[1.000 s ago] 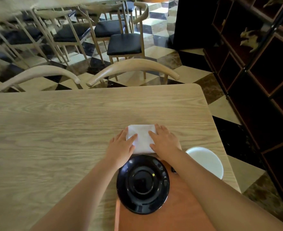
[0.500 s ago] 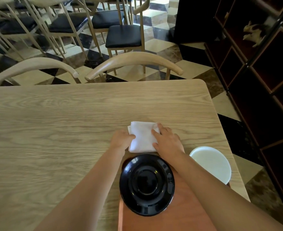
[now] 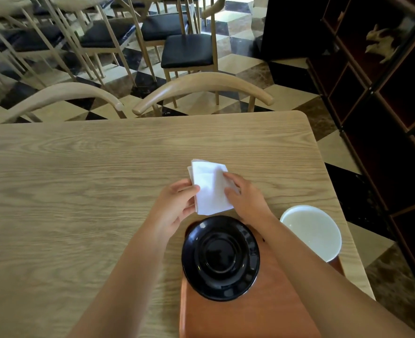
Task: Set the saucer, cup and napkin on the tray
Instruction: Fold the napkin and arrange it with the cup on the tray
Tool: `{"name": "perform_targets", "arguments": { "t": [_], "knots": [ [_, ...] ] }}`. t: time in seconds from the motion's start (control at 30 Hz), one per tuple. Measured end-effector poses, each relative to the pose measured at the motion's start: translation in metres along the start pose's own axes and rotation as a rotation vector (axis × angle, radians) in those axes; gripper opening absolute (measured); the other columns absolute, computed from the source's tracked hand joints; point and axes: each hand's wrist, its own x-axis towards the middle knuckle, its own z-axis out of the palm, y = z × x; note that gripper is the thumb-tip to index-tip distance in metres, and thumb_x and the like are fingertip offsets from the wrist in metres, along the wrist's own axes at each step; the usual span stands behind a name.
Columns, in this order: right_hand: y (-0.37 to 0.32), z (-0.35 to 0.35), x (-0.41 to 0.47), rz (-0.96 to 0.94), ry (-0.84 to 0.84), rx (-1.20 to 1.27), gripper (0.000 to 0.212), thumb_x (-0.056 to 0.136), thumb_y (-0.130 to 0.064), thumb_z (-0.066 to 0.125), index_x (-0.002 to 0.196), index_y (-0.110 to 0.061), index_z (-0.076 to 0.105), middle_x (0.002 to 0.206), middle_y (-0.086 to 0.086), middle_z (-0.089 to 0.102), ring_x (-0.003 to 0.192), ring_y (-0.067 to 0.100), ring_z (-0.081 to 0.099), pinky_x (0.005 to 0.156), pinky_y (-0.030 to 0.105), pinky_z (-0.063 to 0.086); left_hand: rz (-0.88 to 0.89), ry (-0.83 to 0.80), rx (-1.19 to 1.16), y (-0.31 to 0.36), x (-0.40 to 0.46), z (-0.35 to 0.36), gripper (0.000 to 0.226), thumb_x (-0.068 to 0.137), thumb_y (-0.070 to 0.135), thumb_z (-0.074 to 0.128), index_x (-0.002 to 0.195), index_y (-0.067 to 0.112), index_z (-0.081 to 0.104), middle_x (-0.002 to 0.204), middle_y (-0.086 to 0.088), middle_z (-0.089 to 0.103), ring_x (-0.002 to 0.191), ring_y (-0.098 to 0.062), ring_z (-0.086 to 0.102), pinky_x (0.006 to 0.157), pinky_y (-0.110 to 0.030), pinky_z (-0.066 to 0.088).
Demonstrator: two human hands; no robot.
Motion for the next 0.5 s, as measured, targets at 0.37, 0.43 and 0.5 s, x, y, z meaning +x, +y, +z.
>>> {"name": "perform_targets", "arguments": {
  "t": [0.37, 0.43, 0.5],
  "knots": [
    [0.007, -0.05, -0.137, 0.048, 0.222, 0.385, 0.034, 0.084, -0.005, 0.061, 0.094, -0.037, 0.066, 0.092, -0.02, 0.068, 0.08, 0.0, 0.063, 0.072, 0.011, 0.048, 0.041, 0.061, 0.007, -0.059, -0.095, 0.02, 0.02, 0.085, 0.001, 0.06, 0.083, 0.019, 0.068, 0.075, 0.004, 0.075, 0.069, -0.01, 0.068, 0.065, -0.022, 0.057],
    [0.017, -0.057, -0.164, 0.078, 0.252, 0.388, 0.035, 0.083, -0.004, 0.063, 0.091, -0.039, 0.068, 0.086, -0.015, 0.071, 0.075, 0.001, 0.064, 0.07, 0.014, 0.049, 0.101, 0.121, 0.068, -0.076, -0.113, 0.034, 0.023, 0.082, 0.004, 0.063, 0.082, 0.026, 0.067, 0.074, 0.006, 0.073, 0.066, -0.005, 0.066, 0.063, -0.021, 0.054],
    [0.031, -0.065, -0.188, 0.105, 0.267, 0.387, 0.037, 0.082, -0.001, 0.064, 0.089, -0.037, 0.068, 0.084, -0.006, 0.07, 0.073, 0.0, 0.063, 0.067, 0.013, 0.05, 0.176, 0.168, 0.155, -0.092, -0.132, 0.05, 0.02, 0.08, 0.007, 0.067, 0.086, 0.026, 0.062, 0.077, 0.004, 0.072, 0.067, -0.002, 0.066, 0.059, -0.018, 0.051]
  ]
}}
